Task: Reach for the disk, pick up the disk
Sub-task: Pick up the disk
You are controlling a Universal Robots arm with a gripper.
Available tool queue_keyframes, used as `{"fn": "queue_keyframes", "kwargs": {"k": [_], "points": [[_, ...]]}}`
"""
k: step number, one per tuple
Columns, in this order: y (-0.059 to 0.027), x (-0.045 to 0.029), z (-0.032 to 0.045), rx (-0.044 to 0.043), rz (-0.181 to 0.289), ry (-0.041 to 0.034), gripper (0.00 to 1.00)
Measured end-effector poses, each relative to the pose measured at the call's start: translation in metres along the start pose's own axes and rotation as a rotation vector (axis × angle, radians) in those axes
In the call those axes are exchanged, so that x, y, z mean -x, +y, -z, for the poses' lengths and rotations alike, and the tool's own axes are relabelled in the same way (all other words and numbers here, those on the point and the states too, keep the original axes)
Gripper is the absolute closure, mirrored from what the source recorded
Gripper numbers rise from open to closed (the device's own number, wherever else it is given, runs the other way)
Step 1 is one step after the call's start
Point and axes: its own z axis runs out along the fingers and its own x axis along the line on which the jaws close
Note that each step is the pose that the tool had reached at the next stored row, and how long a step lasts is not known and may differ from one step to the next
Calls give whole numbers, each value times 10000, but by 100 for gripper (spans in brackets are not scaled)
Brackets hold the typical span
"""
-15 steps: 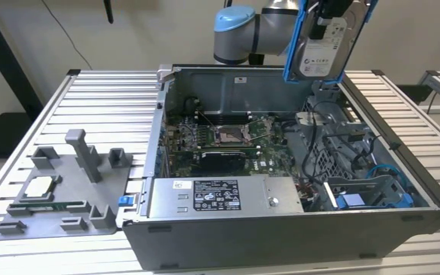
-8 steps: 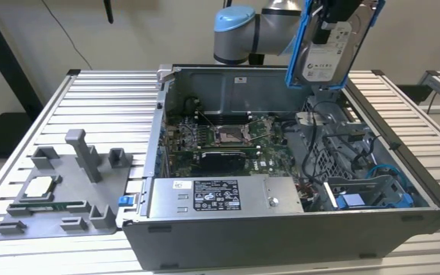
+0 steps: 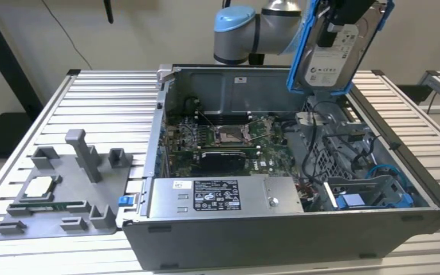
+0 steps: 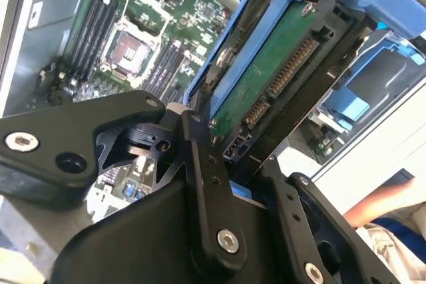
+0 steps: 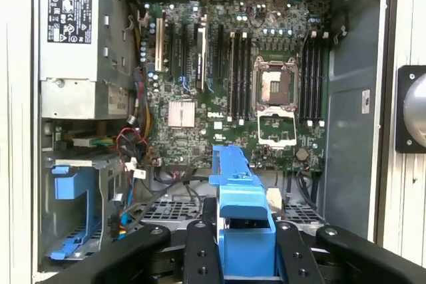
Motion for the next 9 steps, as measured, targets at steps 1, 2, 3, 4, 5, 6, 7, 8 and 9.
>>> {"fn": "queue_keyframes", "kwargs": {"k": [1,2,3,4,5,6,7,8,9], "points": [[-3,-19,22,67,-2,0,100],[-6,-37,36,128,-3,-2,100],[-11,-56,38,178,-4,-1,100],[-17,-77,39,212,-4,-1,100],[-22,-98,40,238,-5,0,100],[-29,-120,40,259,-6,-2,100],[-36,-143,40,281,-6,-2,100],[-45,-166,41,305,-7,-1,100],[-54,-190,42,330,-8,-1,100]]}}
